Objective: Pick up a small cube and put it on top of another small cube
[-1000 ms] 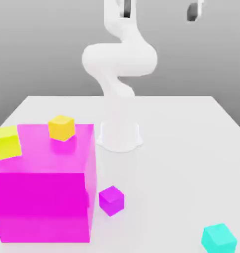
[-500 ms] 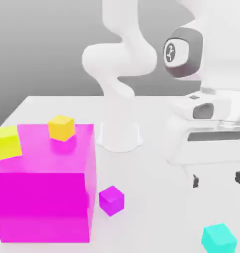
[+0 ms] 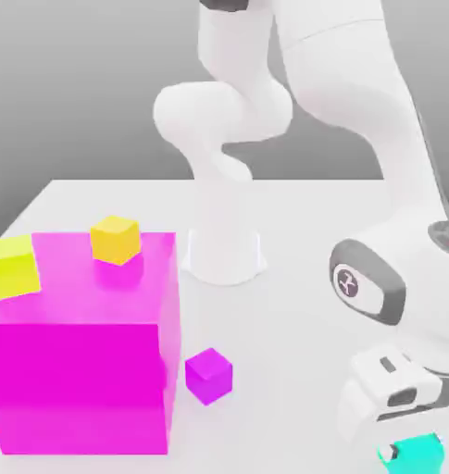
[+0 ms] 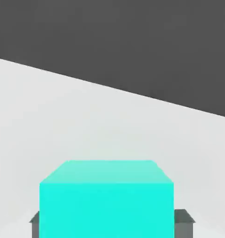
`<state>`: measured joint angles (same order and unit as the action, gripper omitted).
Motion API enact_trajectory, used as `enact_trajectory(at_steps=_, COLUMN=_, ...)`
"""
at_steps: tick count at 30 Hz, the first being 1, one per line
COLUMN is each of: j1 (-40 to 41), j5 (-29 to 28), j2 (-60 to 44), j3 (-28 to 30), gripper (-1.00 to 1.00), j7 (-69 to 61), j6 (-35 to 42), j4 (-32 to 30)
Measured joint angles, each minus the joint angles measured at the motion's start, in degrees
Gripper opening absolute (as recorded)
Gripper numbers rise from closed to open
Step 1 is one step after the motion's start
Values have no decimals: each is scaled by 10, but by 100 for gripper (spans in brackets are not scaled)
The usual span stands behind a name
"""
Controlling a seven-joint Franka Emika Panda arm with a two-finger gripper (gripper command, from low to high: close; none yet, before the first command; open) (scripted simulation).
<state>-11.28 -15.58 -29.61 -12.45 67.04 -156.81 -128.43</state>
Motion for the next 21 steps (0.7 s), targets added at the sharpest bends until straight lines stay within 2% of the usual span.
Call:
enact_trajectory(at_steps=3, j1=4, j5=6, j2=11, j3=-5, gripper=-100, j7=-4, j6=9, j4=-3)
enact_trajectory(at_steps=7, j1=25, j5=49, j2=86, j3=-27, gripper=-100, j7=-16, j6=58, j4=-26)
enact_trajectory(at_steps=14, j1=60, j5=145, j2=201, j3=8, gripper=-100, j7=143, j6=61, j4=-131)
enact_trajectory(at_steps=21, j1=119, j5=189, j2=307, j3=43, gripper=-100, j7=352, j6=56, j4=-239)
